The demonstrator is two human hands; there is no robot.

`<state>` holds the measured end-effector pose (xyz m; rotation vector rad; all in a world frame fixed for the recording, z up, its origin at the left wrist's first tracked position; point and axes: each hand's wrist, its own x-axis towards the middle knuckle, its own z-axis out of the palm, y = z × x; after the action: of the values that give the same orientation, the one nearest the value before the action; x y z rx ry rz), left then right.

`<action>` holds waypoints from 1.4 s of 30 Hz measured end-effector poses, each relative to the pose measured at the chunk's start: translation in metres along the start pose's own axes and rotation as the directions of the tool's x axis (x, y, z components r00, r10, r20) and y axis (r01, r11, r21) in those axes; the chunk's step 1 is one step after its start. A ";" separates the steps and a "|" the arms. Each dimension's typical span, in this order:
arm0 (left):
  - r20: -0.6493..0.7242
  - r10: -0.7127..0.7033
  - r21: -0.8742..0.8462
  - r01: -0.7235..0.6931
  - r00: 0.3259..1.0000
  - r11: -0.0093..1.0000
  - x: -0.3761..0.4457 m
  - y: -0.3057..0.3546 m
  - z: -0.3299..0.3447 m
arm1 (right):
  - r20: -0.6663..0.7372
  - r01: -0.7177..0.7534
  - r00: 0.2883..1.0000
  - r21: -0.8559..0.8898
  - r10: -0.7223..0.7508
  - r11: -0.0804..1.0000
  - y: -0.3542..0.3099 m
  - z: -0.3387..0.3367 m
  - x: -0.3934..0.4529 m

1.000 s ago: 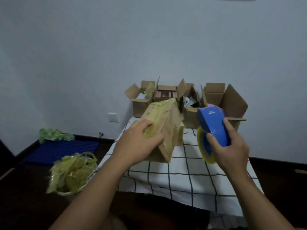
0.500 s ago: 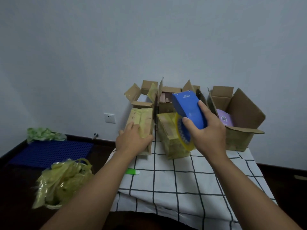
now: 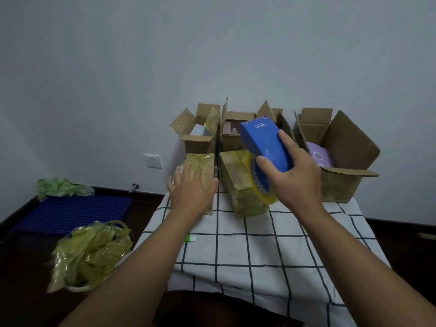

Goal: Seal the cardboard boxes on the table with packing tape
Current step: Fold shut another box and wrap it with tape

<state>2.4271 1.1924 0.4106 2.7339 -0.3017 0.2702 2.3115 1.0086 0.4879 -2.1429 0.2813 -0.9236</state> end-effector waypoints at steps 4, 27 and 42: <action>-0.165 0.100 -0.082 -0.115 0.981 0.990 0.001 0.013 -0.014 | 0.004 0.047 0.999 0.039 -0.047 0.998 -0.006 0.001 0.009; 0.105 0.340 -0.014 -0.341 0.935 0.940 0.093 0.012 -0.073 | 0.473 -0.021 0.879 -0.069 0.051 0.997 -0.019 0.025 0.154; 0.111 0.387 -0.029 -0.386 0.915 0.922 0.157 0.068 -0.277 | 0.628 0.031 0.776 -0.112 0.047 0.993 -0.146 -0.027 0.258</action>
<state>2.5207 1.2105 0.7220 2.6674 -0.8790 0.2135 2.4625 0.9723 0.7417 -2.4182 -0.0006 -0.1341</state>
